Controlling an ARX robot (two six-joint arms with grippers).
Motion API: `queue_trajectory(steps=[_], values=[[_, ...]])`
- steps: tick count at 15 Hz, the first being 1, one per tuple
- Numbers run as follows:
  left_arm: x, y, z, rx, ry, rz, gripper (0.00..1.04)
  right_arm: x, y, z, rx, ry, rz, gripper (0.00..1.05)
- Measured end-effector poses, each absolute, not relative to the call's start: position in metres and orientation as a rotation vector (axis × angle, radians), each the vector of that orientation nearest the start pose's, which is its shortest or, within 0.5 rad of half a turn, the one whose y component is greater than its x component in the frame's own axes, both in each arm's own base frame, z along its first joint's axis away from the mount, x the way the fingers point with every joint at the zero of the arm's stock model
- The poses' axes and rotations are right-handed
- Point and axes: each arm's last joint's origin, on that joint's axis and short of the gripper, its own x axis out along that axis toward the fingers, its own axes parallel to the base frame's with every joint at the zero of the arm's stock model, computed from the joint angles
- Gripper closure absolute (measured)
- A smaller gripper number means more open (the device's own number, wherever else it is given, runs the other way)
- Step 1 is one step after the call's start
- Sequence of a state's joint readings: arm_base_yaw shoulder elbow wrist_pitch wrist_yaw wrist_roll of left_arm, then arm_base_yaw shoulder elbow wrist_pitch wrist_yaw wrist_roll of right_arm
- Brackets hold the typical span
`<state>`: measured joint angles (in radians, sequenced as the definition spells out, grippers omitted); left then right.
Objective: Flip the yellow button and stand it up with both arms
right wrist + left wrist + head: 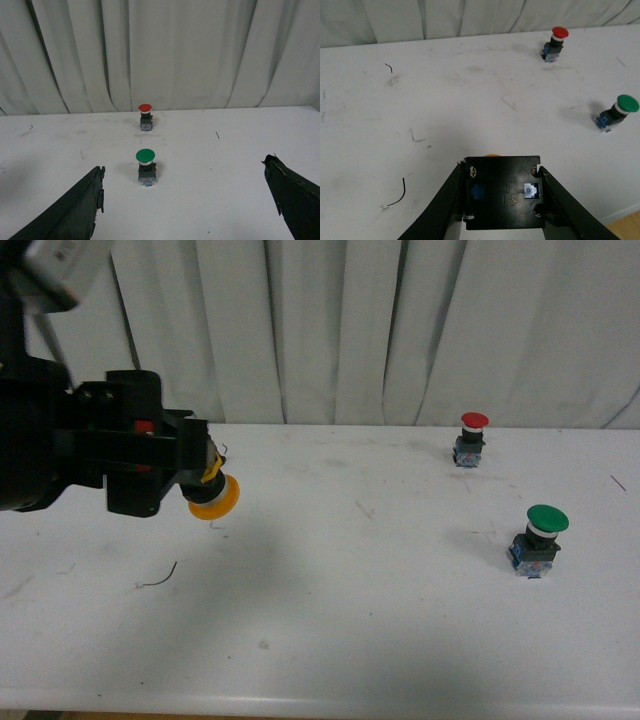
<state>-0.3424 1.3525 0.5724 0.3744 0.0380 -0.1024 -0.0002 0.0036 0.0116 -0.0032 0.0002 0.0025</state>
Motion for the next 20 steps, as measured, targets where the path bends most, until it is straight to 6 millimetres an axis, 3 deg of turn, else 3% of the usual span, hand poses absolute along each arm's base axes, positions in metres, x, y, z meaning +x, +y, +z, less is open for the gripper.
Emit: queue_trajectory(steps=[5, 9, 12, 14, 20], values=[[0.223, -0.092, 0.201, -0.322, 0.286, -0.594, 0.69, 0.097, 0.0, 0.167, 0.002, -0.005, 0.0, 0.06], [0.221, -0.102, 0.203, -0.586, 0.179, -0.826, 0.69, 0.097, 0.0, 0.167, 0.002, -0.005, 0.0, 0.06], [0.228, -0.103, 0.201, -0.757, 0.126, -0.877, 0.69, 0.097, 0.0, 0.167, 0.002, -0.005, 0.0, 0.06], [0.232, -0.105, 0.19, -0.841, 0.214, -0.855, 0.69, 0.097, 0.0, 0.167, 0.002, -0.005, 0.0, 0.06], [0.235, -0.111, 0.184, -0.899, 0.269, -0.852, 0.69, 0.097, 0.0, 0.167, 0.002, -0.005, 0.0, 0.06]])
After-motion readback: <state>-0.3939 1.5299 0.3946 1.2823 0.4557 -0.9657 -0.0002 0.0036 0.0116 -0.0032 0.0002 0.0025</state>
